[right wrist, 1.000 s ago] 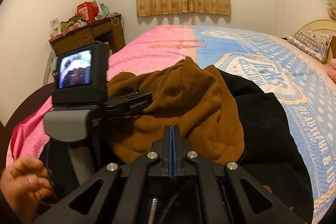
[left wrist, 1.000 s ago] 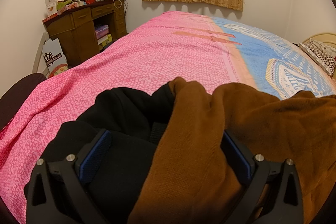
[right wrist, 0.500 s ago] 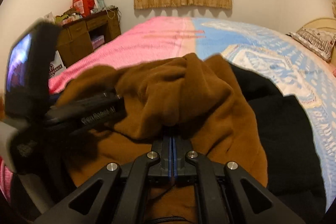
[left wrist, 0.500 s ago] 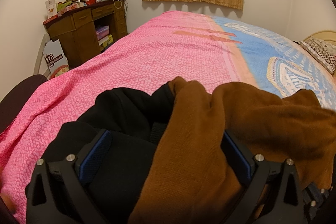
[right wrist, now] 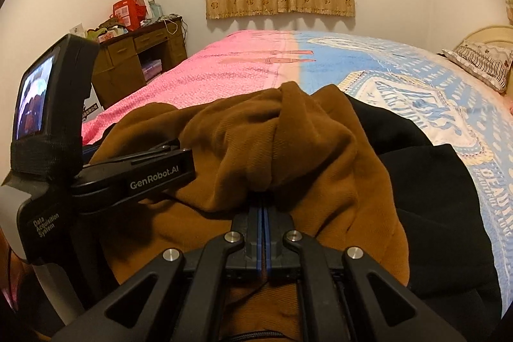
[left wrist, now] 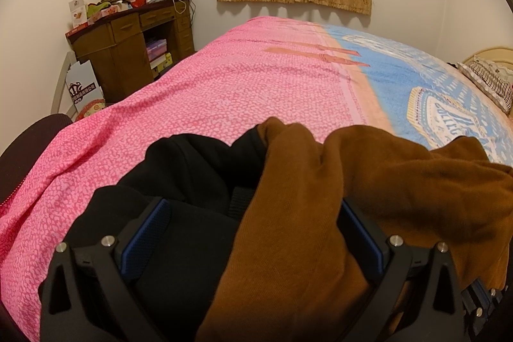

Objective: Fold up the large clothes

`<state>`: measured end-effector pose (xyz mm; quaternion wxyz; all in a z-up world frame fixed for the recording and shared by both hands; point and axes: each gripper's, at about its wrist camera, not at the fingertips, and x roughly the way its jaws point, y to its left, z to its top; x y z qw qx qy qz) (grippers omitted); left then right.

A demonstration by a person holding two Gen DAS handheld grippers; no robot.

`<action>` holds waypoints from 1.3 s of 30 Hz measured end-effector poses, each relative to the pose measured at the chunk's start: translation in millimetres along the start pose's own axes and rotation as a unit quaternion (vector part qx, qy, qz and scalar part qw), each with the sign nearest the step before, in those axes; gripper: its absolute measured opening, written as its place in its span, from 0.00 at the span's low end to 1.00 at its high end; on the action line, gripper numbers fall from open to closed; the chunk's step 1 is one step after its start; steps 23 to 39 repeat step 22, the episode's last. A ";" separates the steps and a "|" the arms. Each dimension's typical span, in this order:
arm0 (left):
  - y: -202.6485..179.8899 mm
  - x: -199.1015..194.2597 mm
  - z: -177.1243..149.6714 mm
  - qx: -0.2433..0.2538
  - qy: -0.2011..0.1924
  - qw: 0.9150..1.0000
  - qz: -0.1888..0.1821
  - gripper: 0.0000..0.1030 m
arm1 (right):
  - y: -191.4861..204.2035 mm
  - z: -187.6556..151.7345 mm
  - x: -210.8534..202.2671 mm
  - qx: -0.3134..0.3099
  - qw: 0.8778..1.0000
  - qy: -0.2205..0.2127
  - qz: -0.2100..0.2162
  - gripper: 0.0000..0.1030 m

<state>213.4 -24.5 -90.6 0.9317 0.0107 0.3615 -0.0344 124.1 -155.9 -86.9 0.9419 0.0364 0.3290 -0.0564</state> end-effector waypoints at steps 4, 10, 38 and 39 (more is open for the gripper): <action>-2.5 -0.3 0.5 0.008 -0.001 1.000 0.009 1.00 | 3.0 -0.9 -1.3 -0.003 1.000 -0.001 -0.005 0.01; -6.6 3.4 4.0 0.021 0.000 1.000 0.017 1.00 | 5.8 -1.8 -1.6 -0.003 1.000 -0.003 -0.012 0.01; -7.7 0.6 2.2 0.021 -0.014 1.000 0.018 1.00 | 13.7 -3.8 -3.9 -0.010 1.000 -0.006 -0.024 0.01; -7.7 0.6 2.2 0.021 -0.014 1.000 0.018 1.00 | 13.7 -3.8 -3.9 -0.010 1.000 -0.006 -0.024 0.01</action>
